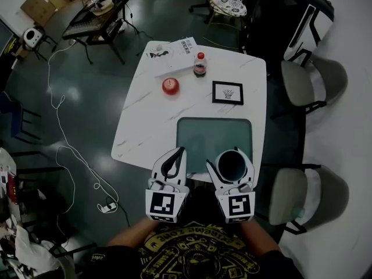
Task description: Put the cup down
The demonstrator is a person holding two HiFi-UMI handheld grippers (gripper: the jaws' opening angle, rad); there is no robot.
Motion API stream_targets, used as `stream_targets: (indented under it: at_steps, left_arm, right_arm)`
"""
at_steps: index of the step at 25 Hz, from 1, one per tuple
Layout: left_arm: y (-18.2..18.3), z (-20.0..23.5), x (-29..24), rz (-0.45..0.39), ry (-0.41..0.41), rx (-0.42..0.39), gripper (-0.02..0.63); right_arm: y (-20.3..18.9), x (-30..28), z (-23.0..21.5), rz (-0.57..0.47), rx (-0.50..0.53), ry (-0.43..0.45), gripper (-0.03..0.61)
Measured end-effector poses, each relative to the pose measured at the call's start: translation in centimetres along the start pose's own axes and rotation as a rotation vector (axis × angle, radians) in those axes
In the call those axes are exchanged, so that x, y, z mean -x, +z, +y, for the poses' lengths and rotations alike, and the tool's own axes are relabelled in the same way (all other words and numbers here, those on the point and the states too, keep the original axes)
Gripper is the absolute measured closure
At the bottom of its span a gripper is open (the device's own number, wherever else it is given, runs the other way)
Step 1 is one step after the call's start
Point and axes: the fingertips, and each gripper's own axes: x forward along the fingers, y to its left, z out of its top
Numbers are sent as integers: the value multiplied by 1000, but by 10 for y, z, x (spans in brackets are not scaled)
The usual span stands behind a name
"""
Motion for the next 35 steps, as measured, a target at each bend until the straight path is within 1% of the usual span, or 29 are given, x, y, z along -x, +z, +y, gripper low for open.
stream_targets:
  at_steps: [7,11,13,20,22,26,30,35]
  left_arm:
    - [-20,3,-13,23,35,3,603]
    - [-36,6,-22,45,59,11,603]
    - [-45,9,-27,62,70,18,603]
    - [-68,17,-41,109,96,15,603]
    - [-74,21,-45,121,104,18,603]
    - [-85,26,-52,153,116,20,604]
    - [-98,31,-57,184,123,17,604]
    - [-103,39,-62,201,134,18,604]
  right_arm:
    - [-20,-18,-4,-5,29,42,215]
    - [-40,-29,-9,8,13,55,215]
    - [-44,-34,-11,11,13,62,215]
    - [-55,-53,-16,8,27,80,215]
    - [-62,-61,-17,12,42,84,215]
    - [-79,-74,-17,24,27,95,215]
    - [-97,-87,-21,40,34,95,215]
    - [-113,-100,-25,60,36,91,215]
